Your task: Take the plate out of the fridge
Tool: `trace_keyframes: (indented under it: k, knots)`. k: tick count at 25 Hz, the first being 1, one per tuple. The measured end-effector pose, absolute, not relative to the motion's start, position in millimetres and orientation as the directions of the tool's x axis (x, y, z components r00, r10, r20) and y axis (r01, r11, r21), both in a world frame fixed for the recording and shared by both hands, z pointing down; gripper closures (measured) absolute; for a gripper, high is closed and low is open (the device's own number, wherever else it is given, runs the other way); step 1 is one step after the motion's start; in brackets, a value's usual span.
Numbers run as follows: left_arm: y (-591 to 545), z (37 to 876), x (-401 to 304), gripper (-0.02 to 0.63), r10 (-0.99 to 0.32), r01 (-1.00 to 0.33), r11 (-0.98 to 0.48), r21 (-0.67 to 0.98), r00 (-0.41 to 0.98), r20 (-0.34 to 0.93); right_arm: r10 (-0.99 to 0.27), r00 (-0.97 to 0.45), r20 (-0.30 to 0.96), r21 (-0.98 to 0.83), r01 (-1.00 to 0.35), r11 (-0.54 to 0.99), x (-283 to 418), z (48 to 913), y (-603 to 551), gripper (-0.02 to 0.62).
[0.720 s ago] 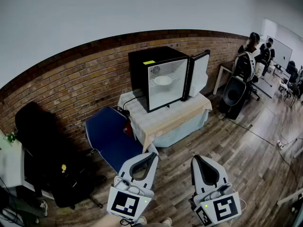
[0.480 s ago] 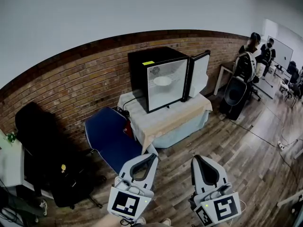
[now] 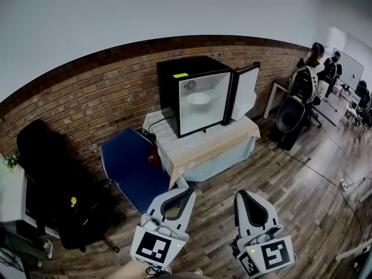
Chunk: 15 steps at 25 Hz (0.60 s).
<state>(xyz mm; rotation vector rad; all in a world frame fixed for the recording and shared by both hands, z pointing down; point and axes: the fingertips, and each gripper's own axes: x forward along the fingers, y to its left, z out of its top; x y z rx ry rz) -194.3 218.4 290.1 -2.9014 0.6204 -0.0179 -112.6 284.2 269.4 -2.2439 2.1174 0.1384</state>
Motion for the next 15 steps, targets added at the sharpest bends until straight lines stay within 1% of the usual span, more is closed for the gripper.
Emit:
trace_keyframes:
  k: [7,15]
  knots:
    - [223,290,-171,0.584,-0.415,-0.416,-0.894,-0.169,0.909,-0.041,-0.995,0.055,-0.086,0.035,-0.998,-0.058,-90,278,293,0.565]
    - [226,296,-161,0.584,-0.429,-0.430,-0.888,-0.164,0.902,-0.039,-0.996,0.052,-0.074,0.027,-0.998,-0.055,-76,288,298,0.565]
